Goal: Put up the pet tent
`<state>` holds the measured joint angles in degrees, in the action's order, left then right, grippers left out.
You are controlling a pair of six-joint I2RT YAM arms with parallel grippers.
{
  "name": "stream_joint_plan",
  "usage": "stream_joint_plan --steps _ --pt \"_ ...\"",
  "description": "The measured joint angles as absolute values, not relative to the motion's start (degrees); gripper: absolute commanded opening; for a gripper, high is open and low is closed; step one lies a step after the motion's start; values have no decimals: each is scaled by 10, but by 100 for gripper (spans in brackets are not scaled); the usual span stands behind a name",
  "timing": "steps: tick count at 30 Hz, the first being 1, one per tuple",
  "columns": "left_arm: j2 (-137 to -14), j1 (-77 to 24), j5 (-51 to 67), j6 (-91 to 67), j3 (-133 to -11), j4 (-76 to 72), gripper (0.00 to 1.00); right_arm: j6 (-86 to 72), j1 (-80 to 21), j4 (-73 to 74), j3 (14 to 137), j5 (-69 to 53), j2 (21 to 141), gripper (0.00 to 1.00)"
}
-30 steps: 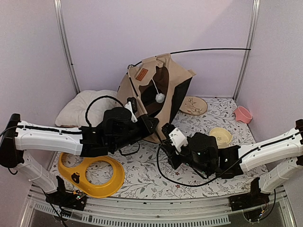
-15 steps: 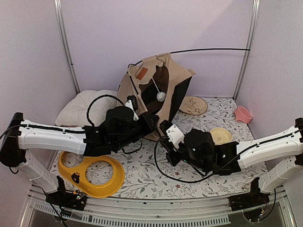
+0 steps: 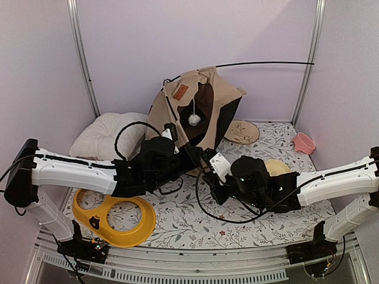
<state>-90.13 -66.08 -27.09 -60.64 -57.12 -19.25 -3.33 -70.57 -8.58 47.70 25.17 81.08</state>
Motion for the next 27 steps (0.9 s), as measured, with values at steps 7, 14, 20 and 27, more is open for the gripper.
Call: stream_joint_plan --steps 7,14,20,27 --pt "-912 -677 -246 -604 -572 -188 0 -47 -700 -106 488 236 786 35" --pt "-907 -675 -240 -596 -573 -188 0 -56 -696 -102 465 231 737 57" --pt "-903 -667 -220 -589 -573 -173 0 -51 -696 -121 380 216 609 60" --pt "-885 -656 -202 -584 -578 -165 0 -34 -696 -203 233 199 551 51"
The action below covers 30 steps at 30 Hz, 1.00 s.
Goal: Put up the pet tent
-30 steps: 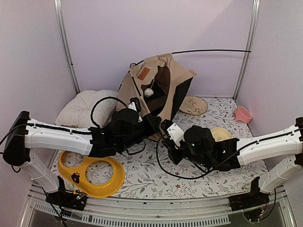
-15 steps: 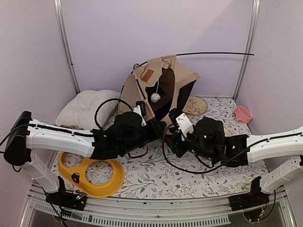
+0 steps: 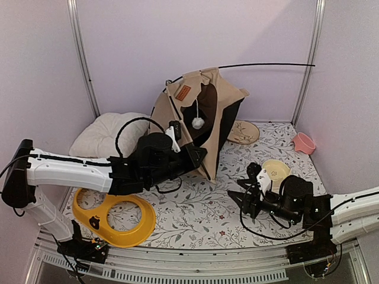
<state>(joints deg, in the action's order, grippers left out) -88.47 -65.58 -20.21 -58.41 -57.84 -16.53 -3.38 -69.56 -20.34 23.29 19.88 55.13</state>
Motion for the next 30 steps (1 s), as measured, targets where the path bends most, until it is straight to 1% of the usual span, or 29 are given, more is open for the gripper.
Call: stream_joint_plan --steps 3,6,13,18,22,24,26,30 --pt "-879 -655 -196 -583 -586 -163 0 -13 -696 -270 165 193 553 51" --pt "-876 -655 -189 -583 -592 -158 0 23 -695 -342 138 194 580 50" --pt "-874 -655 -183 -583 -598 -151 0 102 -695 -479 163 204 719 46" --pt "-865 -655 -183 -583 -599 -150 0 142 -695 -535 193 214 758 41" --pt "-861 -655 -182 -583 -598 -150 0 164 -695 -557 226 219 779 31" --pt "-860 -653 -183 -583 -599 -151 0 172 -695 -557 233 219 786 23" --pt "-859 -652 -184 -583 -599 -151 0 176 -695 -554 237 216 788 11" --pt "-859 -652 -185 -583 -599 -151 0 178 -695 -540 244 208 788 0"
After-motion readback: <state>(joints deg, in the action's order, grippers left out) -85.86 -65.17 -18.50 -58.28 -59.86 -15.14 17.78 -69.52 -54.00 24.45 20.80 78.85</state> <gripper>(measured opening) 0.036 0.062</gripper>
